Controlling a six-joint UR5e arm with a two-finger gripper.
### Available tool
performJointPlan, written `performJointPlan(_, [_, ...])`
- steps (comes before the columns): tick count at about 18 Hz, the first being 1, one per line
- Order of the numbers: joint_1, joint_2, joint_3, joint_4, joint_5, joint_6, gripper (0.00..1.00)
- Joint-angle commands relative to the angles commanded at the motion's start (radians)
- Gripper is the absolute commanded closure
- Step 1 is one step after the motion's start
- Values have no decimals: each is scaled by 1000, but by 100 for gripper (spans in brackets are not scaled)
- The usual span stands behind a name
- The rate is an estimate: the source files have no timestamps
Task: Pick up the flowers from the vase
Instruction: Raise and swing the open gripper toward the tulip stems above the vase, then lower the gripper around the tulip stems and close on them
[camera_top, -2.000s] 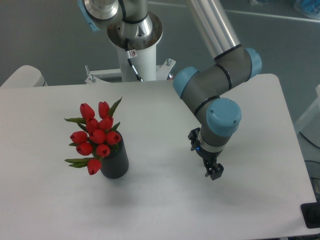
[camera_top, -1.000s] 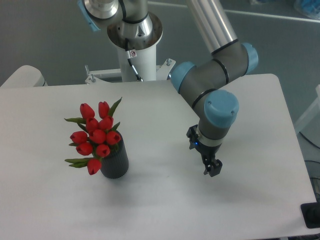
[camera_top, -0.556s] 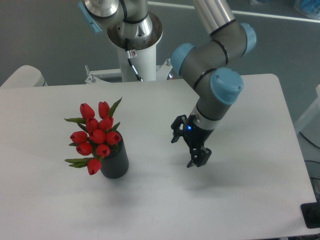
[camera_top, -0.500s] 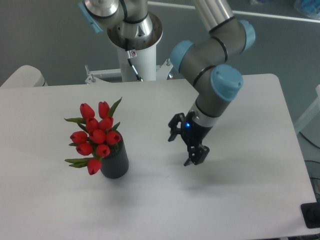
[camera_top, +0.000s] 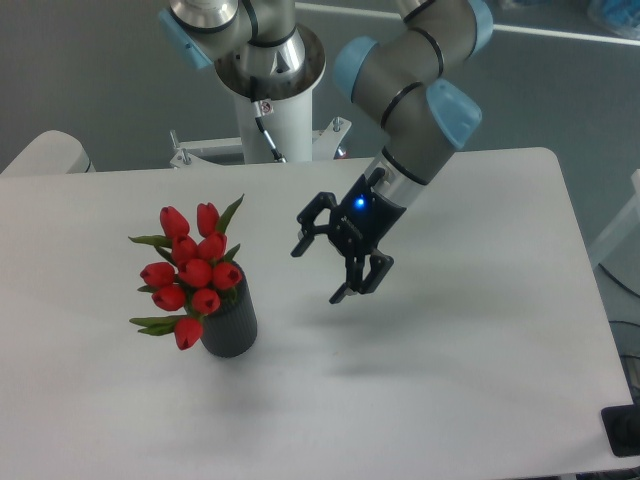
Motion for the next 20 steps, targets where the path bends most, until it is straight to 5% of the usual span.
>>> performJointPlan(20, [-113,9,-45,8,-125,-115,0])
